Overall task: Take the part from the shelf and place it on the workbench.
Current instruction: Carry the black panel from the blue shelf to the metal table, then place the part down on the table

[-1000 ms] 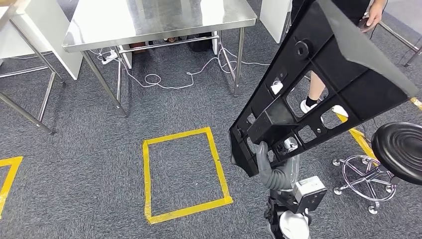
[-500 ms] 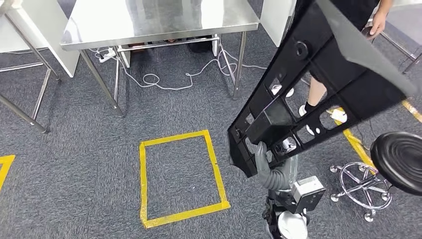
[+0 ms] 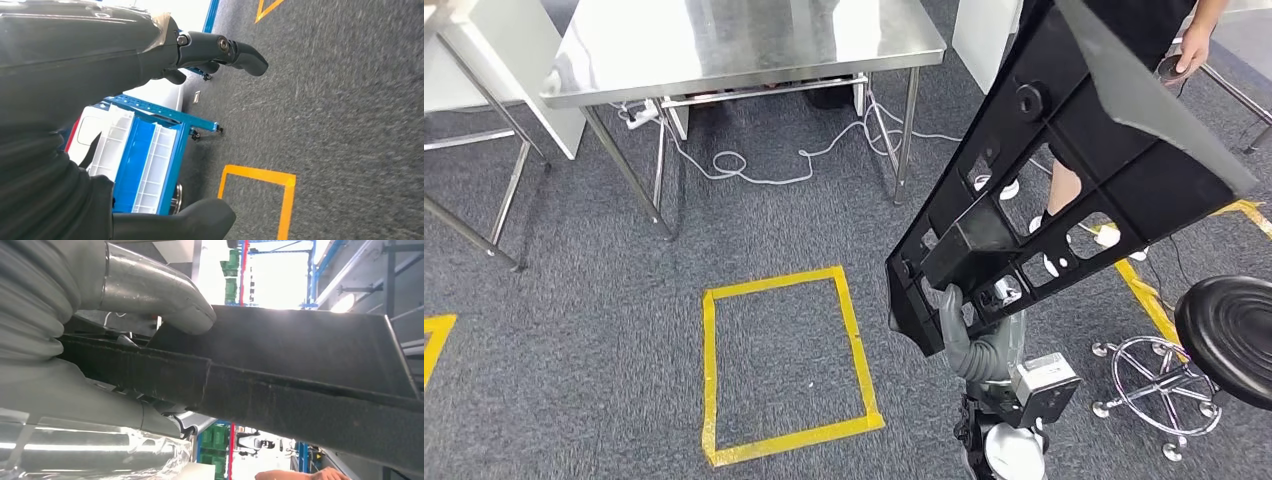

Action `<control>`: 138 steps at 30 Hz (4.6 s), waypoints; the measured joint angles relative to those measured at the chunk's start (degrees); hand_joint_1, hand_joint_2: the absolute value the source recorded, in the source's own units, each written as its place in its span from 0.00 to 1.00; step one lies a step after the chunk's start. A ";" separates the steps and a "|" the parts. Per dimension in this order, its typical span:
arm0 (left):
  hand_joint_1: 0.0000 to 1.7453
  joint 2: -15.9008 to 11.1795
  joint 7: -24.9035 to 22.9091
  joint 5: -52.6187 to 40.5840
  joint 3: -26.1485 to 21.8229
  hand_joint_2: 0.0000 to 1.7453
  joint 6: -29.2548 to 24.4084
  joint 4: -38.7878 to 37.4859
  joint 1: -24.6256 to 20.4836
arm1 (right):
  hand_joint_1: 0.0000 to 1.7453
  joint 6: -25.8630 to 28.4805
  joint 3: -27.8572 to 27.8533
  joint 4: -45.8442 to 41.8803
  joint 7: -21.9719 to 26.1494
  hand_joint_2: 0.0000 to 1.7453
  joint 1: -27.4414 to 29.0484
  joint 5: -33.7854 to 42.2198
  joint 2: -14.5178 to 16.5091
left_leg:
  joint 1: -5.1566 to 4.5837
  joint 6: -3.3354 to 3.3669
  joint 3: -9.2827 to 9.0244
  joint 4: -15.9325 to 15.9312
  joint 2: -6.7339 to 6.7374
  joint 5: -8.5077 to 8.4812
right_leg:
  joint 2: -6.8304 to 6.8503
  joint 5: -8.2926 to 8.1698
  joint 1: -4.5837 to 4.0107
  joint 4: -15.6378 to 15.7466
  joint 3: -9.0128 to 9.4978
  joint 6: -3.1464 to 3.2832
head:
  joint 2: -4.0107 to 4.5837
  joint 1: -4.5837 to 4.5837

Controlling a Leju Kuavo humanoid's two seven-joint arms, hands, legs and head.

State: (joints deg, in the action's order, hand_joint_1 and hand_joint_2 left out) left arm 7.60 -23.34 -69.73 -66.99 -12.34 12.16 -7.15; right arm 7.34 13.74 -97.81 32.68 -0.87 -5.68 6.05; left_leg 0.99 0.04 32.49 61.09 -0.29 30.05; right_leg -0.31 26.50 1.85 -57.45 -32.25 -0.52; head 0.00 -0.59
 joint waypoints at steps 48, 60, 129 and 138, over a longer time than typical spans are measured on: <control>0.00 -0.17 0.02 -0.36 0.13 1.00 -0.26 0.24 -0.03 | 1.00 -1.68 -0.96 -0.79 -0.40 1.00 -0.02 -2.05 1.33 | 0.06 2.75 -0.03 -2.52 0.55 -2.10 | -0.01 7.10 -0.63 -12.83 -3.12 -1.98 | 0.00 0.70; 0.00 0.25 0.01 -0.06 0.07 1.00 -0.18 0.19 -0.21 | 1.00 -1.84 -1.05 -0.83 -1.14 1.00 -1.35 -2.89 1.34 | -1.62 2.02 -4.85 1.18 -0.17 2.06 | -0.50 -1.84 -2.01 -0.93 -3.15 1.92 | 0.00 0.75; 0.00 0.36 0.87 0.07 -0.50 1.00 -0.36 0.24 -0.20 | 1.00 2.10 0.40 -0.57 -1.77 1.00 -3.59 -4.29 0.13 | 0.90 -0.31 6.71 9.83 0.17 4.80 | -0.60 2.53 -1.42 -2.29 1.20 1.79 | 0.00 0.95; 0.00 0.29 1.23 1.22 -1.05 1.00 -0.73 0.26 -0.16 | 1.00 1.38 1.87 0.60 -1.74 1.00 -4.24 -4.26 0.42 | -0.04 2.83 1.81 0.10 -0.02 -2.70 | -0.58 4.77 -2.16 -9.56 0.85 -0.77 | 0.00 0.63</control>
State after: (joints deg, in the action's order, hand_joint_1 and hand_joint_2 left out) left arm 7.89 -22.11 -68.51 -68.05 -13.06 12.41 -7.31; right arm 8.72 15.61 -97.21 30.93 -5.11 -9.93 6.47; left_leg 0.94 2.87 34.30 61.19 -0.32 27.35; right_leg -0.89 31.27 -0.31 -67.01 -31.39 -1.29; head 0.00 0.04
